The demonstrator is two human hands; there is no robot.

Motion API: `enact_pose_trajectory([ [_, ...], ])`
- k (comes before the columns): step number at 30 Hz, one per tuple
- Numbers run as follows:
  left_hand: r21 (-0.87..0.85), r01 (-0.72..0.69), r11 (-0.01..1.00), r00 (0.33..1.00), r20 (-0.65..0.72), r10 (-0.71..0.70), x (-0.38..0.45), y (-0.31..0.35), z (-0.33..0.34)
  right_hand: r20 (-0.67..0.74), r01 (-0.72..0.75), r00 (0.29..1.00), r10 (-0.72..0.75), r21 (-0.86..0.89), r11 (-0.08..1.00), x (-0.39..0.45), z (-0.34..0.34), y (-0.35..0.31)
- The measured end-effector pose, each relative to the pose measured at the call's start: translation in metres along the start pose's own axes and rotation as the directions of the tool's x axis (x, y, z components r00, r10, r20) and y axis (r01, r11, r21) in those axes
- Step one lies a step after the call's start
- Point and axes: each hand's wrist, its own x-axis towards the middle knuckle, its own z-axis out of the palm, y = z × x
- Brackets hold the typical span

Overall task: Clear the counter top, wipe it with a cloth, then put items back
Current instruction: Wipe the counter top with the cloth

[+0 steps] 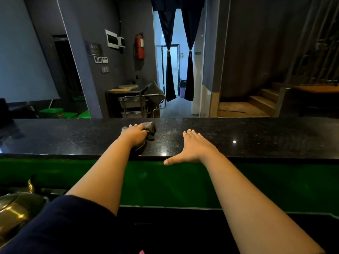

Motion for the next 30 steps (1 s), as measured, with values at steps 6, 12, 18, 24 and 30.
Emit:
enact_pose_trajectory([
  [6, -0.088, -0.185, 0.979, 0.982, 0.015, 0.187, -0.059, 0.050, 0.010, -0.011, 0.011, 1.000, -0.011, -0.001, 1.000, -0.005, -0.001, -0.001],
  [12, 0.087, 0.029, 0.996, 0.999, -0.045, -0.025, -0.047, -0.002, 0.004, -0.030, -0.005, 1.000, 0.003, -0.081, 0.997, -0.029, 0.001, 0.020],
  [18, 0.060, 0.181, 0.982, 0.979, -0.106, -0.174, -0.029, -0.007, 0.010, -0.124, -0.051, 0.992, 0.038, -0.102, 0.993, -0.035, 0.008, 0.022],
  [24, 0.033, -0.071, 0.997, 0.992, -0.105, 0.074, -0.050, 0.054, 0.026, -0.114, -0.020, 0.993, 0.011, -0.084, 0.996, -0.034, 0.007, 0.023],
  [30, -0.211, -0.185, 0.960, 0.983, -0.050, 0.178, -0.053, 0.024, -0.002, 0.006, 0.022, 1.000, -0.025, 0.258, 0.966, -0.040, -0.015, 0.014],
])
